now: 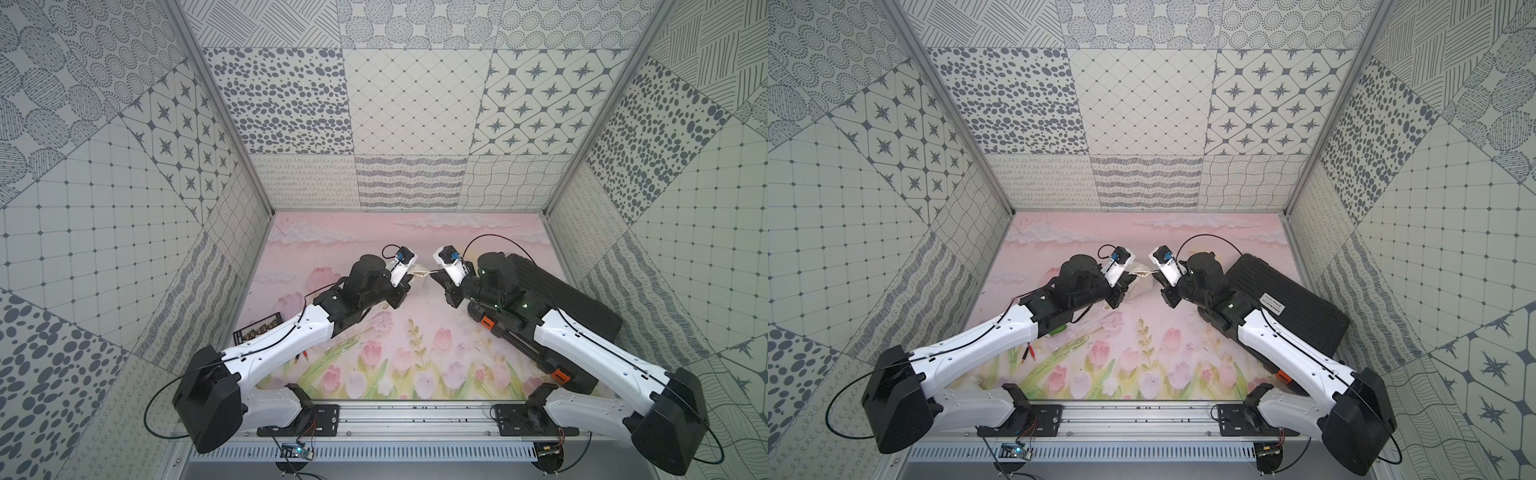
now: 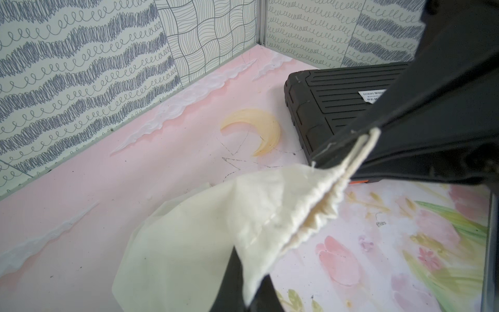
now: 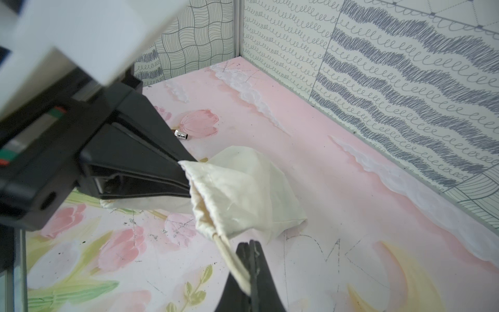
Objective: Close the soil bag
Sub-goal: Frap the soil bag at the center of the board.
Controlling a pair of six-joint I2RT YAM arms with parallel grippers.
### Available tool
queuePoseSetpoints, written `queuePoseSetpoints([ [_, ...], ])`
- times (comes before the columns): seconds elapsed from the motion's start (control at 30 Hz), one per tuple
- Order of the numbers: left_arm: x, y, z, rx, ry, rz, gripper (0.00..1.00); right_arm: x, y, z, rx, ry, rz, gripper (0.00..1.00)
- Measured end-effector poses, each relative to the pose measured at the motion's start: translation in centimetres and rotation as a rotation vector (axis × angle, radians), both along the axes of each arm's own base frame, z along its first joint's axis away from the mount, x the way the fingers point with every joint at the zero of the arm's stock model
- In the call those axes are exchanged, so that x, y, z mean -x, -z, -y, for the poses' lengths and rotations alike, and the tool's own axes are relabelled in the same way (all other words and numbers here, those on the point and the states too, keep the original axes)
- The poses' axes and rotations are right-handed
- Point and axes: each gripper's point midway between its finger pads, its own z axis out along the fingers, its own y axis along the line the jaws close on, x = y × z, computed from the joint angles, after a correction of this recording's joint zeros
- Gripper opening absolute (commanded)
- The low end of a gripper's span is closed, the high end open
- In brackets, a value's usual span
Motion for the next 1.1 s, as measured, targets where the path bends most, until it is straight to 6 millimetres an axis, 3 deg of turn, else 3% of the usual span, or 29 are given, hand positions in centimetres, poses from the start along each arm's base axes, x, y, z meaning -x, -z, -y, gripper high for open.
queuePoseSetpoints([
  [0.3, 0.8, 1.1, 0.6, 0.037, 0.035, 0.006, 0.02, 0.1, -1.0, 1.6, 0.012, 0.076, 0.013, 0.0],
  [0.43, 1.2, 1.2, 0.4, 0.076, 0.036, 0.027, 0.09, 0.2, -1.4, 1.6, 0.009, 0.082, -0.009, 0.0],
  [0.67, 1.5, 3.2, -2.0, 0.07, -0.071, -0.001, 0.18, -1.7, -4.5, 3.1, -0.04, 0.164, 0.02, 0.0],
  [0.9, 2.3, 1.3, -3.2, 0.098, -0.086, 0.013, 0.48, -2.7, -6.9, 2.6, -0.114, 0.154, 0.037, 0.0],
  [1.1, 2.0, -3.8, -1.6, 0.173, -0.018, 0.066, 0.65, -2.3, -8.0, 1.7, -0.153, 0.099, 0.05, 0.0],
])
